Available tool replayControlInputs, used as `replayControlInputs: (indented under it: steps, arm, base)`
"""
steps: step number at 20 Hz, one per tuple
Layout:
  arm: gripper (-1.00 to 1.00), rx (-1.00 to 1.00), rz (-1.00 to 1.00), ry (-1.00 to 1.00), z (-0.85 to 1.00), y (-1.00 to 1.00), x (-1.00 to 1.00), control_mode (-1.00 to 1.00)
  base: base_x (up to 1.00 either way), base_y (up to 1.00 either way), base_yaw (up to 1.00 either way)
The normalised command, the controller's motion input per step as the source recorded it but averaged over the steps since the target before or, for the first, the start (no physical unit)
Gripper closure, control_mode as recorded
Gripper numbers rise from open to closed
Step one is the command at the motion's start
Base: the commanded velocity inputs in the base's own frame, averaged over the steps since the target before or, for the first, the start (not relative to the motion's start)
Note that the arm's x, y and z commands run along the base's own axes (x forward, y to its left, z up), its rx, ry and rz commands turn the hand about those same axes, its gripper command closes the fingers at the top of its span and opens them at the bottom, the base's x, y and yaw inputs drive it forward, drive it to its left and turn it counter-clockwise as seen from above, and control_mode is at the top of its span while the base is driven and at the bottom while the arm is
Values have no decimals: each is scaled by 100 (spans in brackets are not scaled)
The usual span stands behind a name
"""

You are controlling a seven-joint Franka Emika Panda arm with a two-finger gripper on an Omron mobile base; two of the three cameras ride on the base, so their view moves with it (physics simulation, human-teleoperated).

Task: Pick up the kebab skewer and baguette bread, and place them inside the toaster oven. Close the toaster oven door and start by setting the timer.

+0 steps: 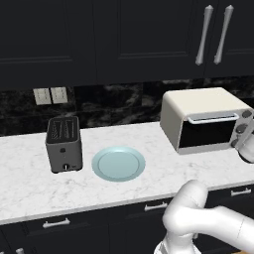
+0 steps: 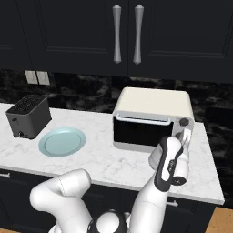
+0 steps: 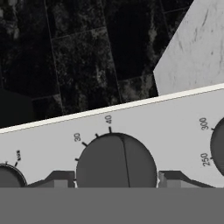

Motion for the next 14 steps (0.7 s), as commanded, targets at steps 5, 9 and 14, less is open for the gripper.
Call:
replayControlInputs:
  steps: [5, 9, 14]
  arm:
    - [100, 13, 0, 0, 0, 0, -4, -100]
    - [100, 23, -4, 4, 2, 0, 0, -100]
    - [100, 25, -5, 6, 9, 4, 0, -100]
  base:
    - [0, 0, 0]
    - [0, 0, 0]
    - [0, 0, 0]
